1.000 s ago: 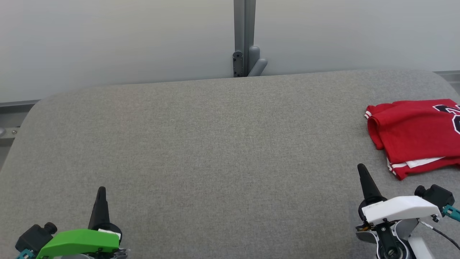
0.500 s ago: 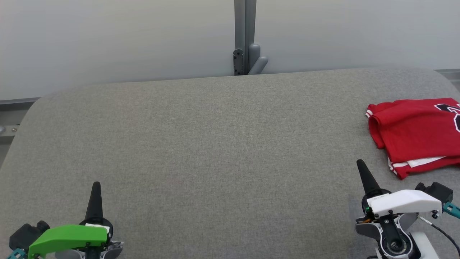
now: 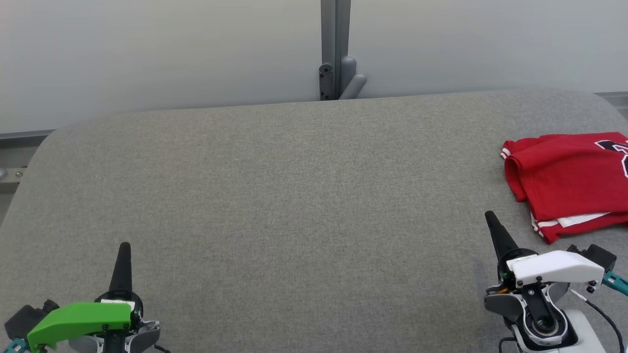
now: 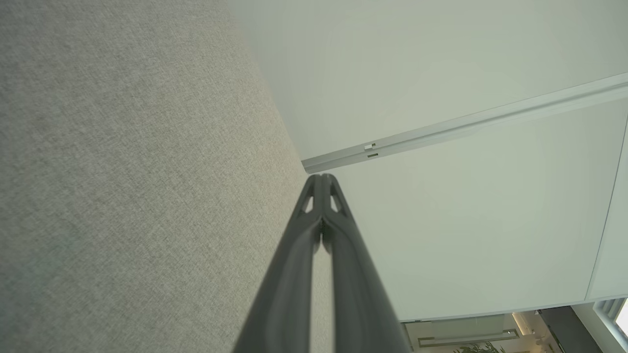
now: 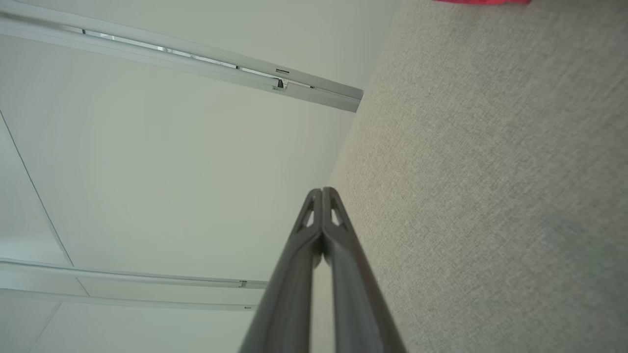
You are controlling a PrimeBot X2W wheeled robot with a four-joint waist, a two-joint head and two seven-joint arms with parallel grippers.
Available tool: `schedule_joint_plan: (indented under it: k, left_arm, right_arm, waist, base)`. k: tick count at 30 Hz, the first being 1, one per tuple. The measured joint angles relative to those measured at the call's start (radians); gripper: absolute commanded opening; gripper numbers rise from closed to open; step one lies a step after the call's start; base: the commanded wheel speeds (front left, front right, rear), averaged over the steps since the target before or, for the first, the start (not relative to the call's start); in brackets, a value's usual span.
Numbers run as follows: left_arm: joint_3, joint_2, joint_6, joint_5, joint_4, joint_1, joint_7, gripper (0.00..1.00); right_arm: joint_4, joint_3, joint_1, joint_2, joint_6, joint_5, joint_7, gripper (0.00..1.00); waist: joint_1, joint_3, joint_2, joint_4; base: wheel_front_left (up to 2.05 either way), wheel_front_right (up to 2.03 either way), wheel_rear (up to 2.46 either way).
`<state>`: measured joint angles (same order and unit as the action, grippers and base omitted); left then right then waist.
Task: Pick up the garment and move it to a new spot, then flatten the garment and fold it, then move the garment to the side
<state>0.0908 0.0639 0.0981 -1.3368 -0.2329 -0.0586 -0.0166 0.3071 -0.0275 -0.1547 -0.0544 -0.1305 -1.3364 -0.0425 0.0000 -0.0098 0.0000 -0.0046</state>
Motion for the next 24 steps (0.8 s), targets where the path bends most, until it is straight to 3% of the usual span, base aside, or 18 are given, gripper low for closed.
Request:
schedule_joint_plan:
  k: [24]
  left_arm:
    - [0.048, -0.004, 0.022, -0.181, -0.02, -0.036, -0.053, 0.0]
  right_arm:
    - [0.044, -0.02, -0.051, 0.002, 0.0, -0.184, -0.053, 0.0]
  waist:
    - [0.0, 0.012, 0.0, 0.003]
  base:
    - [0.0, 0.0, 0.0]
